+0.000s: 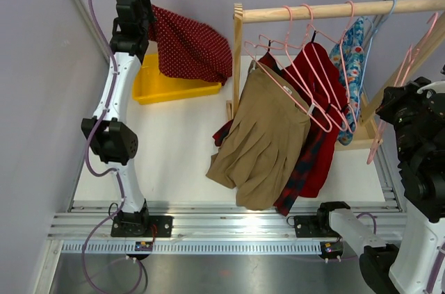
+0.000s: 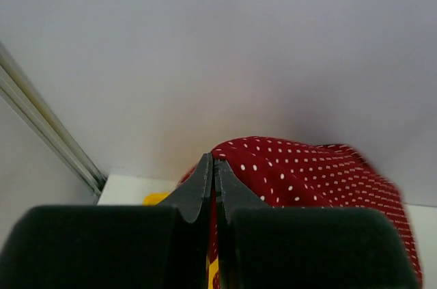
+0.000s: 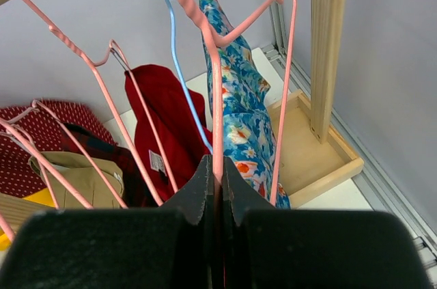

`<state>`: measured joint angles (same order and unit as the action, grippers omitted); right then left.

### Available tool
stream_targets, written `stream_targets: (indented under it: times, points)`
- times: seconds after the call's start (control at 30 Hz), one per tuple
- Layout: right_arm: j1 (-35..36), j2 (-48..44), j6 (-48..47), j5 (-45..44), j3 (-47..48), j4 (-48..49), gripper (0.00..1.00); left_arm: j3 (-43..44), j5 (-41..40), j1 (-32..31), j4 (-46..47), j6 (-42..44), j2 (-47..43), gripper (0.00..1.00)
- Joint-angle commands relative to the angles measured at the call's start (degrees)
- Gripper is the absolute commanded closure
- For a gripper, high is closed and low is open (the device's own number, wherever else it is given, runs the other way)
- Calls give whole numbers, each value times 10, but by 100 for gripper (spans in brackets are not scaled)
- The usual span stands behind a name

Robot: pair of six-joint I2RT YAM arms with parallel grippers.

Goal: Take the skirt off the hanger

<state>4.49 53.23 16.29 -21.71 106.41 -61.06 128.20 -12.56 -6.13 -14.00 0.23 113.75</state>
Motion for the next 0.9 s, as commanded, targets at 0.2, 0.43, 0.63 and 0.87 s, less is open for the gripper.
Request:
stream_targets:
  times: [0.2, 0.43, 0.63, 0.87]
  points:
    - [6, -6, -14, -26, -3, 37, 100, -203, -127, 25, 50, -112, 10, 76]
    - [6, -2, 2, -1, 3, 37, 100, -128, -86, 27, -112, -161, 103, 13]
    - [6, -3, 9, 4, 15, 37, 100, -260, -124, 33, -141, -228, 47, 21]
    - [6, -17, 34, 32, 6, 42, 100, -368, -72, 61, -190, -313, 24, 28]
